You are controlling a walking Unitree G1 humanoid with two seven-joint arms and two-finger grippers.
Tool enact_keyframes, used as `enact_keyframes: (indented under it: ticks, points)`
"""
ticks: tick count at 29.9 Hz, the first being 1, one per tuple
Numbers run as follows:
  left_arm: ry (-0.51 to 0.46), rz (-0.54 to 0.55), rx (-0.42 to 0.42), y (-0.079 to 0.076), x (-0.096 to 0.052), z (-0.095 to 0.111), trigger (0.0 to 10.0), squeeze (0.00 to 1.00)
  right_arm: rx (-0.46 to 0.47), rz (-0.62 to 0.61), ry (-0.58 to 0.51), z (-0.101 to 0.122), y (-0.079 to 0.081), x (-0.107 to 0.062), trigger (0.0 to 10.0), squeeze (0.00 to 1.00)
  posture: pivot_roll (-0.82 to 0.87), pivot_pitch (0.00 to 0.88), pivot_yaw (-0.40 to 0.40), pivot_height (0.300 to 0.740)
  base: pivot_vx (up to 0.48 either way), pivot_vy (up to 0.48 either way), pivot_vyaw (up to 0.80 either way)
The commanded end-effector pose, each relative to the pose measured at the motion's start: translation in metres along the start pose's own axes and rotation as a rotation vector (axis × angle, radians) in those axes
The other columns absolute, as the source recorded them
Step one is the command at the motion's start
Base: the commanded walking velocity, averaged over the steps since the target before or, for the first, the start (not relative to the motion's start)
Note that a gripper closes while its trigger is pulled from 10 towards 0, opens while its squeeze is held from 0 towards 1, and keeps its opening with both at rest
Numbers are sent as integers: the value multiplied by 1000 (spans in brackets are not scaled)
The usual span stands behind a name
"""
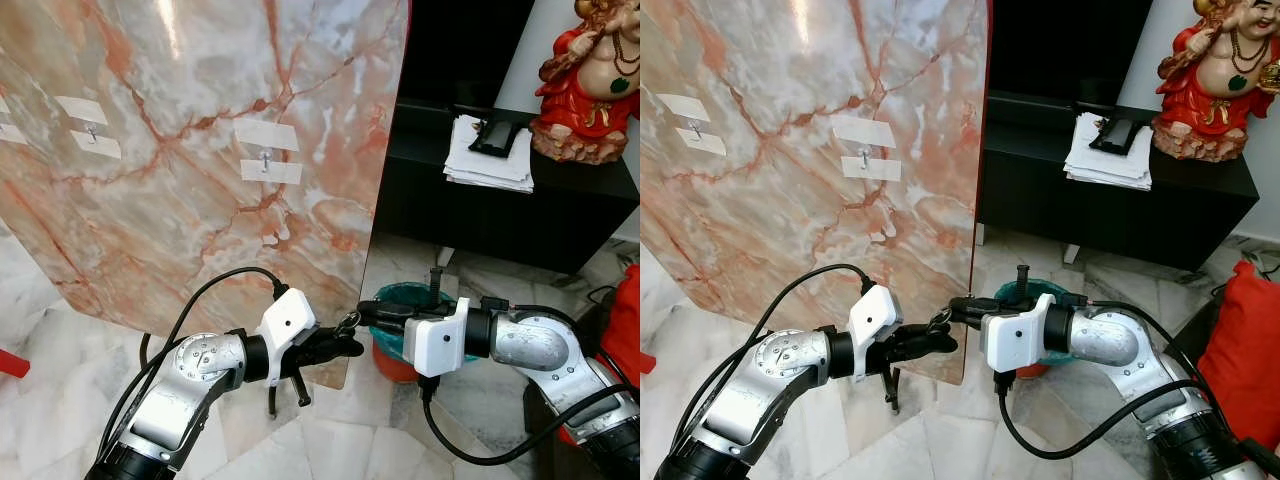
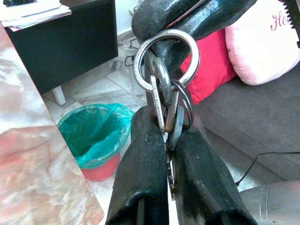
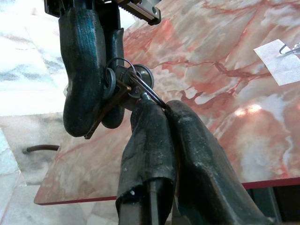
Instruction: Hang keys on a hook
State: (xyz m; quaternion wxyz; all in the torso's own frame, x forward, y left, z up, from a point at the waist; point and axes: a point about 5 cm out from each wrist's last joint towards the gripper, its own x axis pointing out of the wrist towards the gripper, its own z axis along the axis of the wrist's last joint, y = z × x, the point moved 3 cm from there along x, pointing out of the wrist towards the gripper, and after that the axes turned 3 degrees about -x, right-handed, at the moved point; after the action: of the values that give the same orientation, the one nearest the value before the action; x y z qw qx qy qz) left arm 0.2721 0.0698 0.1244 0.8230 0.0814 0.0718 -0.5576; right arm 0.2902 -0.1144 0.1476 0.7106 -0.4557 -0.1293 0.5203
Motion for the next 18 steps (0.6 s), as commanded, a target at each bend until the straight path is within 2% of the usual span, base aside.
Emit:
enact_keyframes:
  ticks: [1,2,3,5,6,7,9,10,11,12,18]
  points:
    - [25,-22,-1,-3,2,-3,10000,0,-8,5,3,0,-3,1,10000,278,8,75,6,740,0,0,0]
    - [25,-22,-1,-3,2,-4,10000,0,-13,1,5,0,-3,1,10000,537,8,75,6,740,0,0,0]
    - [25,-22,-2,-3,2,-4,10000,0,-17,-1,7,0,-3,1,10000,427,8,75,6,740,0,0,0]
    - [25,-21,-1,-3,2,-4,10000,0,-3,11,5,0,-2,1,10000,447,8,75,6,740,0,0,0]
    - [25,-22,-1,-3,2,-4,10000,0,7,16,3,0,-1,2,10000,502,8,75,6,740,0,0,0]
    - [25,-22,-1,-3,2,-4,10000,0,6,15,3,0,-1,2,10000,1000,8,75,5,740,0,0,0]
    - [25,-21,-1,-3,2,-4,10000,0,6,16,4,0,-1,1,10000,1000,8,75,5,740,0,0,0]
    - [25,-23,-1,-3,2,-4,10000,0,-3,6,3,0,-2,2,10000,898,8,75,5,740,0,0,0]
    - [25,-23,-1,-3,2,-4,10000,0,-3,6,3,0,-2,2,10000,898,8,75,5,740,0,0,0]
    - [25,-24,-1,-3,2,-4,10000,0,-10,-1,-1,1,-3,2,10000,0,8,75,5,740,0,0,0]
    - [25,-24,0,-3,2,-3,10000,0,-37,-13,-12,3,-6,3,10000,0,7,74,6,740,0,0,0]
